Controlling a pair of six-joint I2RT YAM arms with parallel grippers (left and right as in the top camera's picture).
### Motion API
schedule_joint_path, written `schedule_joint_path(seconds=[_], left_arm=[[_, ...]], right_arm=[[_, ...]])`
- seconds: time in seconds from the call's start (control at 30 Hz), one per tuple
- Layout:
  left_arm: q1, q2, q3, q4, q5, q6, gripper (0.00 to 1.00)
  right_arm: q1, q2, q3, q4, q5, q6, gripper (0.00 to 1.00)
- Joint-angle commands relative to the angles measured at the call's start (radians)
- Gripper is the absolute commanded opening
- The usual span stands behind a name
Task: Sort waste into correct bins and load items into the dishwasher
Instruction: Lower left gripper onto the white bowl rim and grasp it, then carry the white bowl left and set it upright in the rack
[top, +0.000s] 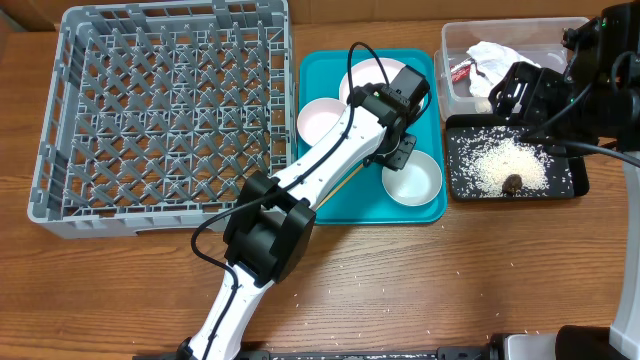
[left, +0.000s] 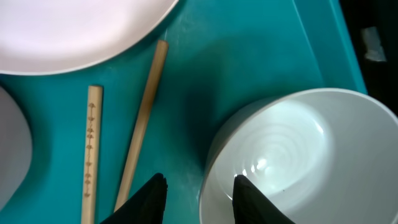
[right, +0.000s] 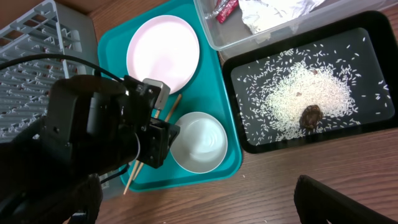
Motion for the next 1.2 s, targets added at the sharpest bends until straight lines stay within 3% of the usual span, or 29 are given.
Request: schedule_joint_path(seconds=[0.0, 0.57, 0.77, 0.8, 1.0, 1.17], left_arm=[[0.002, 0.010, -0.034, 0.016, -0.017, -0.017, 0.36], [-0.016, 0.028, -0.053, 0.058, -0.014, -0.008, 0.29], [-0.016, 0.027, -0.051, 0.060, -0.014, -0.006, 0.04], [-0.016, 0.027, -0.049, 0.056, -0.014, -0.006, 0.04], [-0.013, 0.005, 0.023, -0.022, -0.029, -0.005, 0.04], [0.048, -0.065, 0.226, -0.192, -0.108, 0.000, 0.04]], right_arm=[[-0.003, -0.005, 0.006, 0.005, 0.011, 0.000, 1.00], [-0.003, -0.005, 0.006, 0.005, 0.011, 0.000, 1.00], [-0.003, -0.005, 0.006, 0.005, 0.011, 0.000, 1.00], [-0.003, -0.005, 0.006, 0.005, 0.011, 0.000, 1.00], [-0.003, -0.005, 0.006, 0.005, 0.011, 0.000, 1.00], [-0.003, -0.006, 0.006, 0.005, 0.011, 0.000, 1.00]])
